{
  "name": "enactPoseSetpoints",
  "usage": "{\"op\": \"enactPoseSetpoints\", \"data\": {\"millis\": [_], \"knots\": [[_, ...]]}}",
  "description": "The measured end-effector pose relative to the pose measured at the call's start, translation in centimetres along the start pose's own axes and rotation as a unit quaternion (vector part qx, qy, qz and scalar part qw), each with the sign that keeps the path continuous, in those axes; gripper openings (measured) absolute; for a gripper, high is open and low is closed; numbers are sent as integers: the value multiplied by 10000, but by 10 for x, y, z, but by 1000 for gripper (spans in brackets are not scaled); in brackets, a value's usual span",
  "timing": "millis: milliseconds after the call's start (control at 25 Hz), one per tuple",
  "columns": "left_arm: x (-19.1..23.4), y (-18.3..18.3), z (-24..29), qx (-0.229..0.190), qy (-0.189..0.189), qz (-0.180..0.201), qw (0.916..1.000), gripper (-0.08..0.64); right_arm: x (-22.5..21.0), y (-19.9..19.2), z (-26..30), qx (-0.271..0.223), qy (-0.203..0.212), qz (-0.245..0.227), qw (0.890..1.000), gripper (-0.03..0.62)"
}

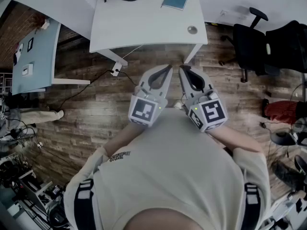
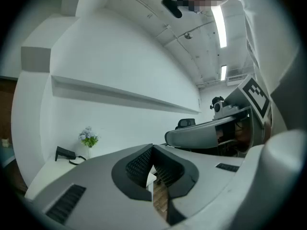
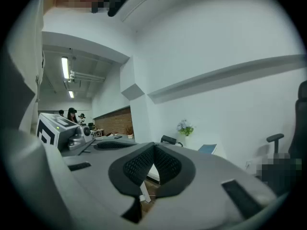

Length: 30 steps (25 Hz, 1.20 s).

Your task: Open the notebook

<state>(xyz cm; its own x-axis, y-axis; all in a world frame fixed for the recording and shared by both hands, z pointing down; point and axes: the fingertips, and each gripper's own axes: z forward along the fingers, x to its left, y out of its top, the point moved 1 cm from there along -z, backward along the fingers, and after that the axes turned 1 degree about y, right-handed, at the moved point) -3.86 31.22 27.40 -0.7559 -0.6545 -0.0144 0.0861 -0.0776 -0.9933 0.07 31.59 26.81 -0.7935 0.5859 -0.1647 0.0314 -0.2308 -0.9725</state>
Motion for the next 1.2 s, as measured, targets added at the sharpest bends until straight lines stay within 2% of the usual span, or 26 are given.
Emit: {"op": "enactPoseSetpoints", "data": {"millis": [1200], "knots": [[-14, -1, 14, 107, -14, 22, 9999, 12, -22, 0, -13, -73, -125, 205, 9997, 3]]}}
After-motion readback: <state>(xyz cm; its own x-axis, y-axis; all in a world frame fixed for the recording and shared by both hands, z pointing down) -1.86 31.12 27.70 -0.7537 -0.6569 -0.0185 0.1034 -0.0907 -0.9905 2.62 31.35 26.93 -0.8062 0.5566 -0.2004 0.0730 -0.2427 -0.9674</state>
